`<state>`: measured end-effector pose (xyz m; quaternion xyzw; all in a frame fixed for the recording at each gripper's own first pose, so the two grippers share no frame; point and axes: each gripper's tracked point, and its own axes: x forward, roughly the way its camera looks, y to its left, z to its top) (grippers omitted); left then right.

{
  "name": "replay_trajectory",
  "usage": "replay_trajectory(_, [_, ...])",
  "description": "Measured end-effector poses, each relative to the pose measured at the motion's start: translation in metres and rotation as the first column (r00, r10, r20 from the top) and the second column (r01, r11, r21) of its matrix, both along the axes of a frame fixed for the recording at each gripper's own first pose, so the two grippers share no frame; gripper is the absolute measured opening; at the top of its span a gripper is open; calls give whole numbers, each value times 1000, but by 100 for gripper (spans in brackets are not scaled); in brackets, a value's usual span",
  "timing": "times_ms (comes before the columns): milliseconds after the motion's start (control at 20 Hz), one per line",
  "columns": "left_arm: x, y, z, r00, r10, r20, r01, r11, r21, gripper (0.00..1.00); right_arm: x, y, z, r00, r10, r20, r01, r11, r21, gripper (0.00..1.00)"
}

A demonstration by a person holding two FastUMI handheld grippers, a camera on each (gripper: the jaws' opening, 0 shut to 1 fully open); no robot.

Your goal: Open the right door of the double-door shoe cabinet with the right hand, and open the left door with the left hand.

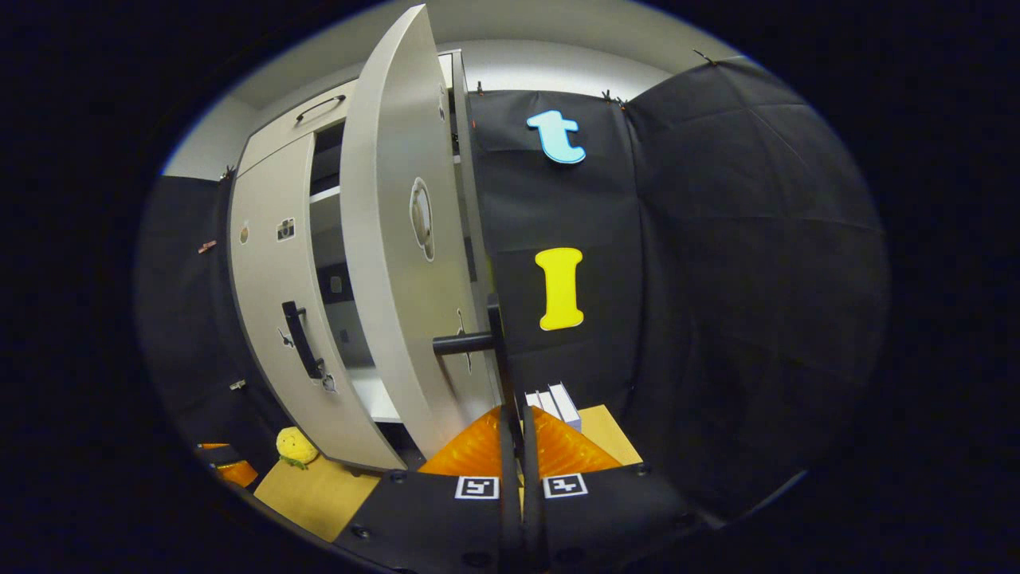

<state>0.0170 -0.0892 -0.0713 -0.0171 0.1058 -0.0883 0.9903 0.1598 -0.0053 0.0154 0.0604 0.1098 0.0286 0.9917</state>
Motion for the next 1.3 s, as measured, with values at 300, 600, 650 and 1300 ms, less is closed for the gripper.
replay_trajectory(300, [3, -30, 8, 1000, -25, 15, 25, 999, -35, 95, -13, -5, 2, 999, 39, 23, -39, 999, 10, 7])
replay_trajectory(600, [-1, -16, 10, 999, -23, 22, 24, 999, -31, 95, -42, -26, 0, 999, -39, 22, 38, 999, 22, 8])
replay_trajectory(650, [-2, -12, 11, 999, -23, 26, 24, 999, -30, 95, -51, -26, 3, 998, -58, 30, 58, 998, 19, 5])
replay_trajectory(1300, [-23, 68, 23, 995, -55, 88, 55, 998, -2, 95, -134, 89, 12, 977, -126, 171, 137, 989, -52, 75])
